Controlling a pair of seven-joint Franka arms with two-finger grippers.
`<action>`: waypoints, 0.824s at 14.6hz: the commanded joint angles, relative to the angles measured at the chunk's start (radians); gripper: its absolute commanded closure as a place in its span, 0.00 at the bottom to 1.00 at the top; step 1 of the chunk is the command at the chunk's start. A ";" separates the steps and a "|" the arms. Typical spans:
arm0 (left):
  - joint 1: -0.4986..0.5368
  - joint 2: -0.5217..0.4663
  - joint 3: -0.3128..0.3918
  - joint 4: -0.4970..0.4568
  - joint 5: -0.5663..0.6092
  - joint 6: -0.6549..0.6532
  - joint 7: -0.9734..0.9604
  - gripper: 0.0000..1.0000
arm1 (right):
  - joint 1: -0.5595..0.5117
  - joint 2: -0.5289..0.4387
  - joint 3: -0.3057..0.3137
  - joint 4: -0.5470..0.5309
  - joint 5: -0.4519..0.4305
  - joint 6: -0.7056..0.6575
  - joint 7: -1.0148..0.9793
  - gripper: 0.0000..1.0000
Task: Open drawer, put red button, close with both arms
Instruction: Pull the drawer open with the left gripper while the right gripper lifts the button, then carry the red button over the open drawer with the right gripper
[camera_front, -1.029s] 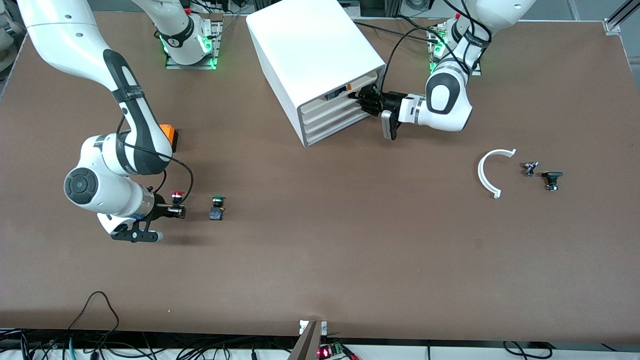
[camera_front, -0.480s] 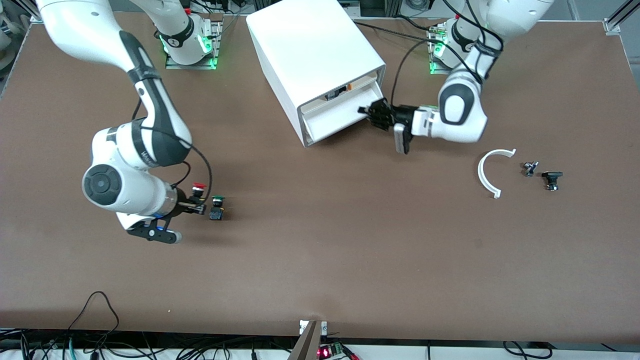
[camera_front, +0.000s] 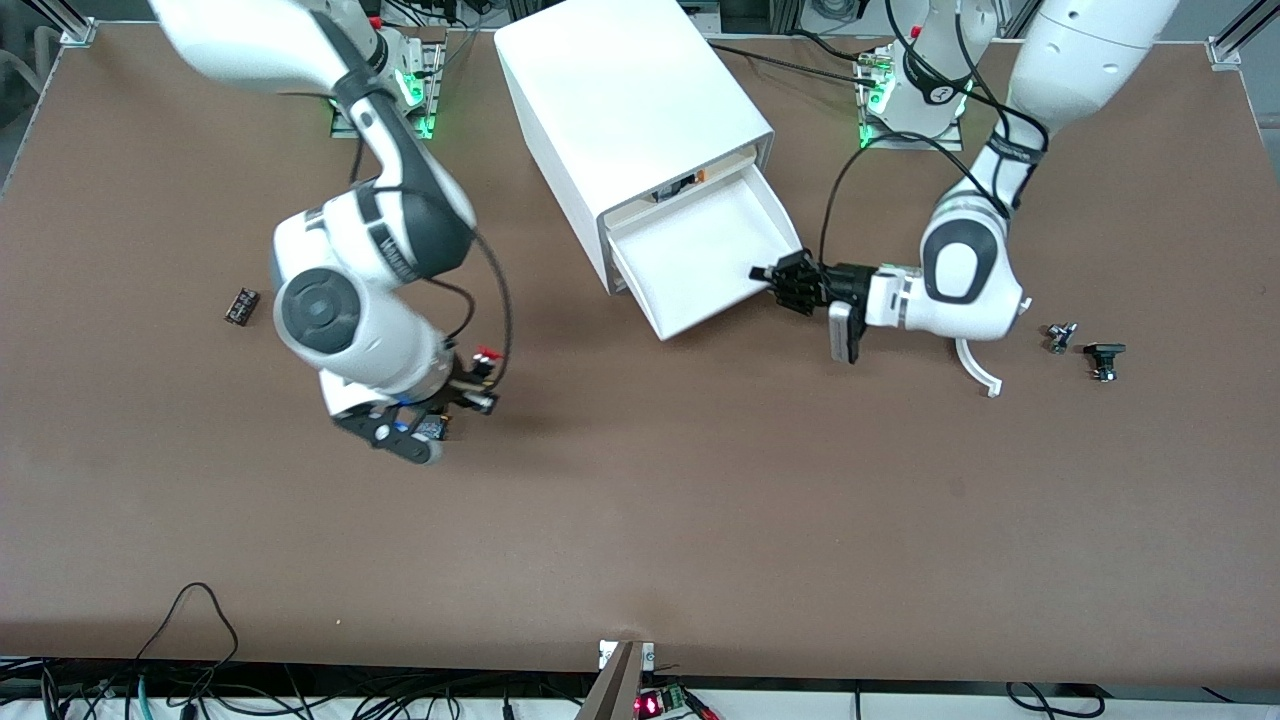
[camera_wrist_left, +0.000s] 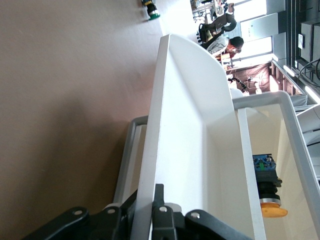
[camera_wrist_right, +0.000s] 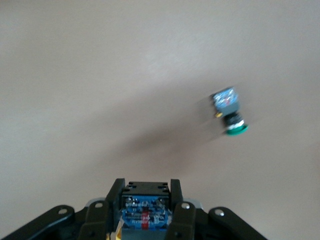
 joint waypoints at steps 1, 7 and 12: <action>0.003 0.077 0.009 0.077 0.076 0.085 0.013 1.00 | 0.079 0.014 -0.007 0.066 0.001 -0.021 0.192 1.00; 0.029 0.076 0.010 0.087 0.088 0.040 -0.013 0.00 | 0.254 0.017 -0.010 0.114 -0.002 0.012 0.571 1.00; 0.031 0.012 0.015 0.097 0.174 0.019 -0.218 0.00 | 0.379 0.044 -0.013 0.114 -0.033 0.092 0.832 1.00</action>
